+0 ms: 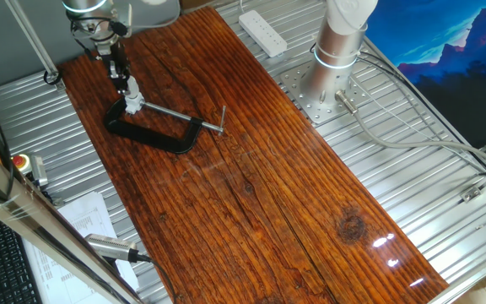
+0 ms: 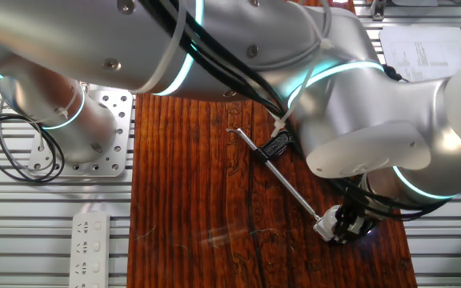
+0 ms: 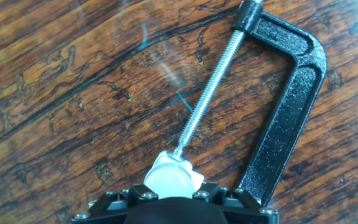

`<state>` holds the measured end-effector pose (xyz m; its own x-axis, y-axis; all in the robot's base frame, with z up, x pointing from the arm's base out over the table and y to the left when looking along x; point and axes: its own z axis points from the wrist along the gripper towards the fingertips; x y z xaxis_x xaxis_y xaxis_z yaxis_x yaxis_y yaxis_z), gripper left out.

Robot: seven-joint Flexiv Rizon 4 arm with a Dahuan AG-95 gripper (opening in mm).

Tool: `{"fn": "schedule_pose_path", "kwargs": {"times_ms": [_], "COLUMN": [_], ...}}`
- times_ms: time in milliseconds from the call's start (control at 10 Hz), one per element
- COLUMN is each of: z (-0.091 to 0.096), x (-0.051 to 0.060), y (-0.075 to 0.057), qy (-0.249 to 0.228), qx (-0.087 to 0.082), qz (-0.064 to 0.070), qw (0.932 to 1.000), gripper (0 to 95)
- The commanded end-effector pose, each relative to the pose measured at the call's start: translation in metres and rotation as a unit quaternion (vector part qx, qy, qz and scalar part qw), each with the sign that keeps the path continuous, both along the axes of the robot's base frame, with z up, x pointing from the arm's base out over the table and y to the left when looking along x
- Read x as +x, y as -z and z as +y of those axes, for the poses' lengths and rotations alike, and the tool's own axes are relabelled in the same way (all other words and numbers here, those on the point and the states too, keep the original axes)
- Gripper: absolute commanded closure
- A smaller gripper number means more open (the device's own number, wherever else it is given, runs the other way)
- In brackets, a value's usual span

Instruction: Take out the light bulb by rotating it

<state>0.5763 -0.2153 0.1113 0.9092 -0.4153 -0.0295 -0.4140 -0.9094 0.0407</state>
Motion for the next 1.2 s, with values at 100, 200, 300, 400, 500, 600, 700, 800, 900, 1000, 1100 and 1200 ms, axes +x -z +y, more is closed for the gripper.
{"fn": "schedule_pose_path", "kwargs": {"times_ms": [100,200,300,400,500,600,700,800,900,1000,1100,1200], "z": [-0.001,-0.001,-0.001,-0.001,-0.002,-0.002,-0.002,-0.002,-0.002,-0.002,-0.002,-0.002], "x": [0.001,0.001,0.001,0.001,0.001,0.001,0.001,0.001,0.001,0.001,0.001,0.001], "y": [-0.008,-0.01,-0.012,-0.018,-0.024,-0.028,-0.032,-0.037,-0.039,-0.039,-0.038,-0.038], "qy": [0.052,0.061,0.07,0.095,0.143,0.18,0.241,0.315,0.376,0.447,0.492,0.529], "qx": [-0.01,-0.01,-0.012,-0.017,-0.021,-0.022,-0.022,-0.026,-0.029,-0.027,-0.026,-0.025], "qz": [0.002,0.002,0.002,0.0,-0.004,-0.009,-0.017,-0.03,-0.035,-0.041,-0.046,-0.05], "qw": [0.9986,0.9981,0.9975,0.9954,0.9895,0.9834,0.97,0.9483,0.9254,0.8933,0.8692,0.847], "gripper": [38.0,38.0,38.0,38.0,38.0,38.0,38.0,38.0,38.0,38.0,38.0,38.0]}}
